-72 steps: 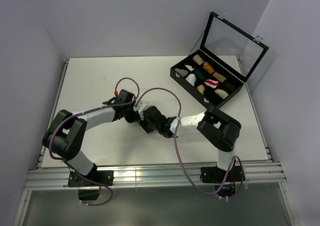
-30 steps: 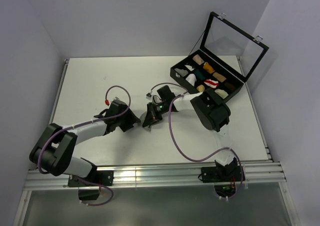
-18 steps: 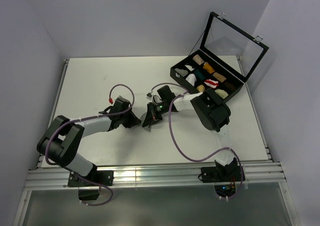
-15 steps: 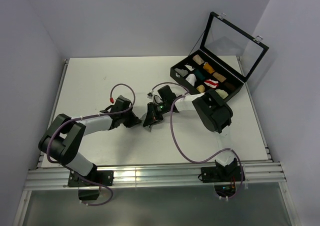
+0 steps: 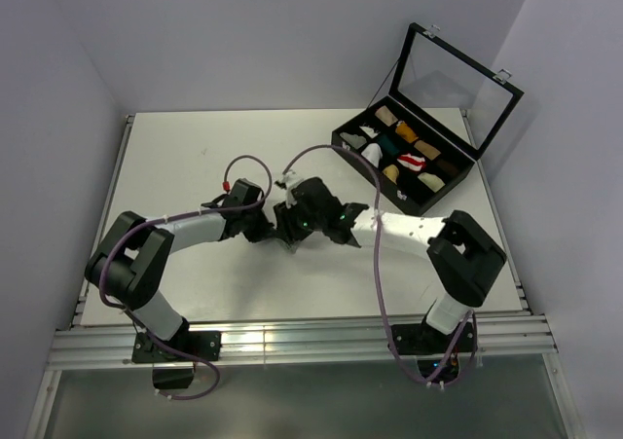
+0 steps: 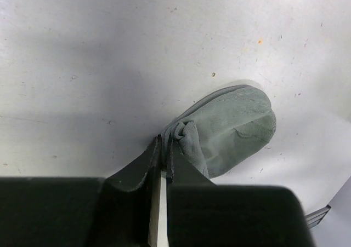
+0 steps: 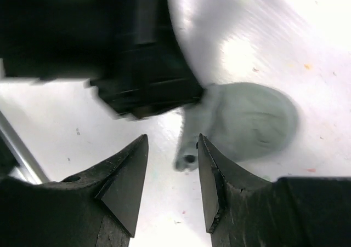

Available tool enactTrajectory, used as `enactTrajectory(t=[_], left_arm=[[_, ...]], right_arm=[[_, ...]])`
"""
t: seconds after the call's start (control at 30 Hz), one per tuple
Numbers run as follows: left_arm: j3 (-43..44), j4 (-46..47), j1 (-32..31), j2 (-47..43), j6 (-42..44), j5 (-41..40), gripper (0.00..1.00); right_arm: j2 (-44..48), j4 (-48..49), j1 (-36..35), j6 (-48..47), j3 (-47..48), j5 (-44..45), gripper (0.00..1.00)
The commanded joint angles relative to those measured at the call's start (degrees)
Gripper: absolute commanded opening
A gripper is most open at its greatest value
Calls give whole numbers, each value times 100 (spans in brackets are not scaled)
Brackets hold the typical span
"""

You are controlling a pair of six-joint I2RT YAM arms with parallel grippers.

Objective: Roll the socks
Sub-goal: Roll the sock at the center of the board.

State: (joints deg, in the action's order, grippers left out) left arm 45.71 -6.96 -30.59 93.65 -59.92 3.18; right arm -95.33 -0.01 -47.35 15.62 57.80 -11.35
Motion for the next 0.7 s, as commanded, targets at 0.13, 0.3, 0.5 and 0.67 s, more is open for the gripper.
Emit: enactTrajectory(t=[0.13,0.3,0.5,0.67], left_arm=[[175,-385,-35,128,332,7,3],[192,-402,-35,110,349,25,2],[227,-385,-35,145,358,95,1],[210,-341,-35,145,341,157,1]], right_arm=[[-46,581,-995,-1219,-252,1856,48],[-442,721,-1092,-1307,-190,2190,48],[-838,704,-1127,-1465,-216,2375,48],[-952,739,-1144,-1439,-296,2287,49]])
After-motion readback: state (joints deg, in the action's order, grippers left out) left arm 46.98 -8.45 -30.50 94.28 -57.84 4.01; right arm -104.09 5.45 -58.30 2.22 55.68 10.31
